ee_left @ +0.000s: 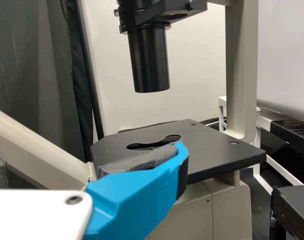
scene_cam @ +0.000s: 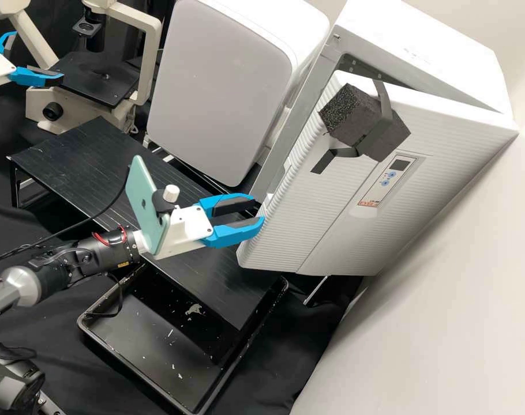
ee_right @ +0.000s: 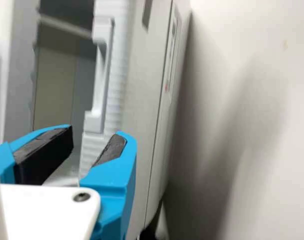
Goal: Open the incubator door
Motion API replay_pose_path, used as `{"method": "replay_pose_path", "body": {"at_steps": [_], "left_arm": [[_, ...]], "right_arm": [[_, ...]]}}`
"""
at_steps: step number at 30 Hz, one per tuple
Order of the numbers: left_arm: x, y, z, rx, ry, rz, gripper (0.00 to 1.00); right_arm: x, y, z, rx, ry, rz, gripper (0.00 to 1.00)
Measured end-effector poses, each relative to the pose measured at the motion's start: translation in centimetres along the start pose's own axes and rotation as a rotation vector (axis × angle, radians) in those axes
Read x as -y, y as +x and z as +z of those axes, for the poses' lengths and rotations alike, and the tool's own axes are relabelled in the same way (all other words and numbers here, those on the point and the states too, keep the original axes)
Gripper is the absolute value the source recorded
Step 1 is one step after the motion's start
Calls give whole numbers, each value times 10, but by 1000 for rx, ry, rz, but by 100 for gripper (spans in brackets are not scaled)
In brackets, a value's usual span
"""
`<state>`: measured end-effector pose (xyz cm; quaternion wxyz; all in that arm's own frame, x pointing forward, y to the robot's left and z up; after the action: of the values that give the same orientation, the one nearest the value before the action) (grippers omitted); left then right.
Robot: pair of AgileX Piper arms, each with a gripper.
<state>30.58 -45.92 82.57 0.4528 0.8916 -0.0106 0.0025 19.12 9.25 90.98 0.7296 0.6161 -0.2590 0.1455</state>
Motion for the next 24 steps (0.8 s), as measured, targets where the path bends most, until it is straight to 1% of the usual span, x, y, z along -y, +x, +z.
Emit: {"method": "replay_pose_path", "body": {"at_steps": [2, 4, 6, 8, 10, 12, 14, 16, 17, 18, 21, 24], "left_arm": [[0, 0, 0, 0, 0, 0, 100], [0, 0, 0, 0, 0, 0, 100], [0, 0, 0, 0, 0, 0, 100], [0, 0, 0, 0, 0, 0, 100], [0, 0, 0, 0, 0, 0, 100], [0, 0, 0, 0, 0, 0, 100], [0, 0, 0, 0, 0, 0, 100], [0, 0, 0, 0, 0, 0, 100], [0, 0, 0, 0, 0, 0, 100], [0, 0, 0, 0, 0, 0, 100], [0, 0, 0, 0, 0, 0, 100], [0, 0, 0, 0, 0, 0, 100]], "right_arm": [[-5, -5, -4, -24, -9, 54, 100], [-11, -10, -7, -54, -9, 92, 100], [-16, -15, -11, -90, -12, 113, 100], [-20, -20, -14, -127, -1, 125, 100], [-21, -25, -21, -198, -1, 132, 100], [-19, -25, -27, -243, -7, 121, 100], [-12, -20, -32, -270, -5, 89, 100], [-4, -12, -38, -297, -19, 63, 100], [3, -4, -41, -298, -29, 30, 100], [6, -1, -42, -296, -32, 17, 100], [25, 18, -39, -240, -54, -64, 100], [37, 34, -33, -189, -63, -101, 100]]}}
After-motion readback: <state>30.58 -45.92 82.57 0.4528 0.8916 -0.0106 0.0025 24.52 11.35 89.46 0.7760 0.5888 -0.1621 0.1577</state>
